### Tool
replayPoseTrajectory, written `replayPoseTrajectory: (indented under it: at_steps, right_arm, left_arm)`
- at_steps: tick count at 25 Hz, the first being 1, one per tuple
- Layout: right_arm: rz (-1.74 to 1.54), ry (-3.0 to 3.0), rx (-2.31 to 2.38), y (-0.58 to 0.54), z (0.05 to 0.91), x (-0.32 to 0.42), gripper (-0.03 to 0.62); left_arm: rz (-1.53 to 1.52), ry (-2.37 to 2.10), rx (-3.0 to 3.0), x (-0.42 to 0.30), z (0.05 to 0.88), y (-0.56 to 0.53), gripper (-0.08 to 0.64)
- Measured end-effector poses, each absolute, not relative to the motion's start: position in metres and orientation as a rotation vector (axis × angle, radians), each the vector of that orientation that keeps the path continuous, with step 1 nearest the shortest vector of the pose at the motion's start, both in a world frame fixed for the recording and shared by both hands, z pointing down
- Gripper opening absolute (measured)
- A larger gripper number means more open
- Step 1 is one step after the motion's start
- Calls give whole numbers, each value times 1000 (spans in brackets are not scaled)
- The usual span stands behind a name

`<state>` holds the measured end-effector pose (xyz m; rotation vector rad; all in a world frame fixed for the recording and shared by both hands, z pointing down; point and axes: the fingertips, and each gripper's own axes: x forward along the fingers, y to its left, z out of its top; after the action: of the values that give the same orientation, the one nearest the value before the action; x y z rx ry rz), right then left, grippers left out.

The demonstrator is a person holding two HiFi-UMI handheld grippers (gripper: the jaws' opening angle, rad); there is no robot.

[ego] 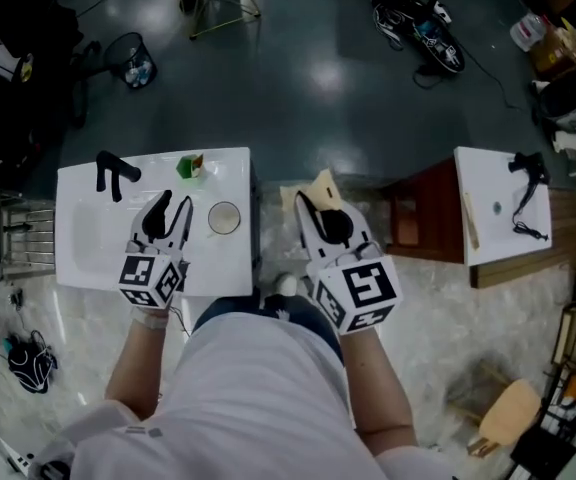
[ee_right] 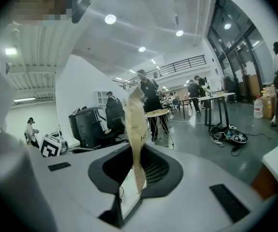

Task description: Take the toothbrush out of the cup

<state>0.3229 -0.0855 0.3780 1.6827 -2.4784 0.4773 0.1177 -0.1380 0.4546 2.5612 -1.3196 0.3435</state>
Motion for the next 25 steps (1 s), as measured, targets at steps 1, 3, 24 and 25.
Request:
replayPoseTrajectory:
  at_steps: [1, 3, 24, 25]
  right_arm:
    - [483, -2467, 1694, -86, 379, 321, 55]
    - [495, -2443, 1718, -85, 381, 316, 54]
    - [606, -2224, 1860, -71, 417, 286, 55]
    - [607, -2223, 1859, -71, 419, 286, 55]
  left_arm:
    - [359, -1314, 2560, 118, 461, -143, 164]
    - [394, -1301, 2560, 116, 475, -155, 192]
    - [592, -1201, 2593, 125, 568, -235, 192]
    - [593, -1202, 2597, 127, 569, -236, 175]
